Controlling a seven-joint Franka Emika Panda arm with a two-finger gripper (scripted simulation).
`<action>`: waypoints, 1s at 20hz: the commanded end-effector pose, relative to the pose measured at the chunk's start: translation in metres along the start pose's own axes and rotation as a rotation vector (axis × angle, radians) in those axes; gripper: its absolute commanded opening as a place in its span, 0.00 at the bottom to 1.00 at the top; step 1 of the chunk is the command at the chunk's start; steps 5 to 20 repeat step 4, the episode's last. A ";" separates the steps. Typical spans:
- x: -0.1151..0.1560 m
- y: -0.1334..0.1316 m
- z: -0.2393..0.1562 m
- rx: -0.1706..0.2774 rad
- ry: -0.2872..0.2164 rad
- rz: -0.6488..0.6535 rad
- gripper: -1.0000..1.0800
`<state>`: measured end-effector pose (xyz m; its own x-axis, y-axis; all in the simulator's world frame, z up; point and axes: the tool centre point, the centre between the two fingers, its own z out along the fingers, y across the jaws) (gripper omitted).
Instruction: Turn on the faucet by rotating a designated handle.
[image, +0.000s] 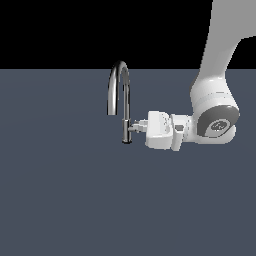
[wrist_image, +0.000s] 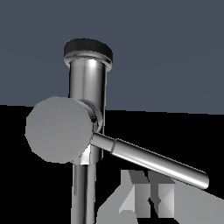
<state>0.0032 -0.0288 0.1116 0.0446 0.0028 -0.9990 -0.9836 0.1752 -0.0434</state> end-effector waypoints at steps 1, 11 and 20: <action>0.030 0.014 -0.007 0.010 0.009 0.032 0.00; 0.043 0.019 -0.008 0.012 0.010 0.037 0.00; 0.043 0.019 -0.008 0.012 0.010 0.037 0.00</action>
